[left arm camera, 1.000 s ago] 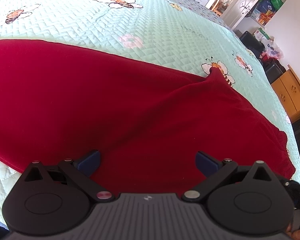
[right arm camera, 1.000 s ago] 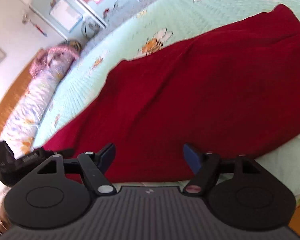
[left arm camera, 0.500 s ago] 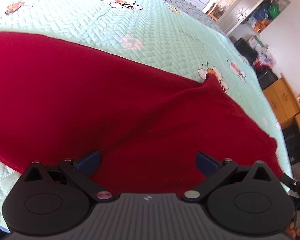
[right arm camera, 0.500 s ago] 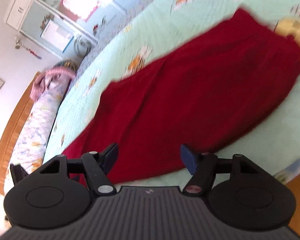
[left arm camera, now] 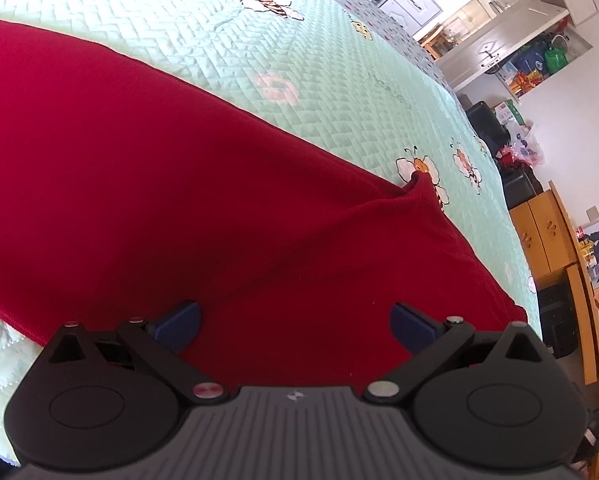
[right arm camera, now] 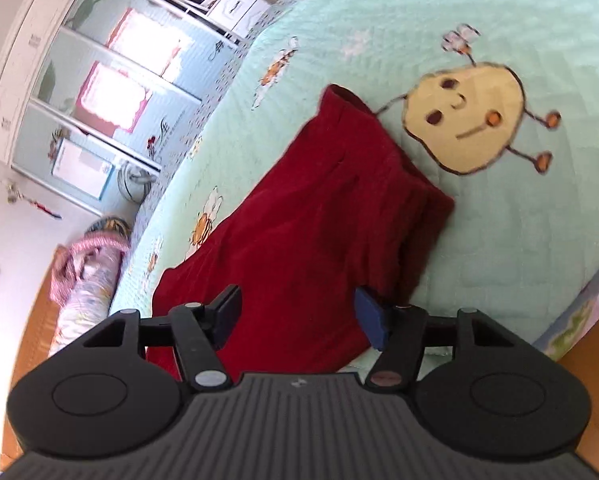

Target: Fold clothes

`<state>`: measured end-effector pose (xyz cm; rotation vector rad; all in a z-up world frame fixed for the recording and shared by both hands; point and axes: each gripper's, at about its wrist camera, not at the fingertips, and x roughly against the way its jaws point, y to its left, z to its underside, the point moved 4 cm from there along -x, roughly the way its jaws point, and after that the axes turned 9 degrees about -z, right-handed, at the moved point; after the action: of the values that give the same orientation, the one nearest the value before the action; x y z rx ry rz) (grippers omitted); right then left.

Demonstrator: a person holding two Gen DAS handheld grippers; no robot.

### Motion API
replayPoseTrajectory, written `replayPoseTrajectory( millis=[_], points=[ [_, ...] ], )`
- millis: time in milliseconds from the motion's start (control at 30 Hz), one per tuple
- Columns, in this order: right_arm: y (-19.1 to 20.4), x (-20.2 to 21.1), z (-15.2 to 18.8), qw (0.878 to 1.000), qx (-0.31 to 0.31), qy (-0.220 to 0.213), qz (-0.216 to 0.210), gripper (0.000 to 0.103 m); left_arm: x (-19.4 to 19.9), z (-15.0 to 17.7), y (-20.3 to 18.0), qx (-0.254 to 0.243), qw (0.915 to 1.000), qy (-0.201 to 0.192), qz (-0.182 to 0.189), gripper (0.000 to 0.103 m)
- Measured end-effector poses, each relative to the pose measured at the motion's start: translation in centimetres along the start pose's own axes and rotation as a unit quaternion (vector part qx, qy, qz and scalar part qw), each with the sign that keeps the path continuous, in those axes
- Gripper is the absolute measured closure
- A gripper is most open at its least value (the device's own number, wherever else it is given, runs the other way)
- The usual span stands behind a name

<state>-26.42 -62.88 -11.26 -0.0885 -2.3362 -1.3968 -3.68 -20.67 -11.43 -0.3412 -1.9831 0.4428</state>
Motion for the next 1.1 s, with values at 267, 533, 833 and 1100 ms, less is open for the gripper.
replayPoseTrajectory(
  millis=[267, 533, 833, 1100],
  points=[
    [3.0, -2.8, -2.1, 0.995, -0.002, 0.002, -0.097, 0.037, 1.7, -1.3, -3.0, 0.014, 0.9982, -0.026, 0.053, 0.000],
    [7.3, -11.0, -0.4, 0.984, 0.034, 0.084, -0.153, 0.036, 0.4, -5.7, -4.3, 0.061, 0.9913, -0.046, 0.108, 0.000],
    [1.7, -12.1, -0.4, 0.992, -0.031, 0.075, -0.095, 0.073, -3.2, -9.2, -0.8, 0.087, 0.9916, -0.030, 0.090, 0.000],
    [8.4, -12.5, 3.1, 0.978, 0.137, 0.133, -0.084, 0.057, -5.7, -11.1, 1.0, 0.051, 0.9950, -0.014, 0.085, 0.000]
  ],
)
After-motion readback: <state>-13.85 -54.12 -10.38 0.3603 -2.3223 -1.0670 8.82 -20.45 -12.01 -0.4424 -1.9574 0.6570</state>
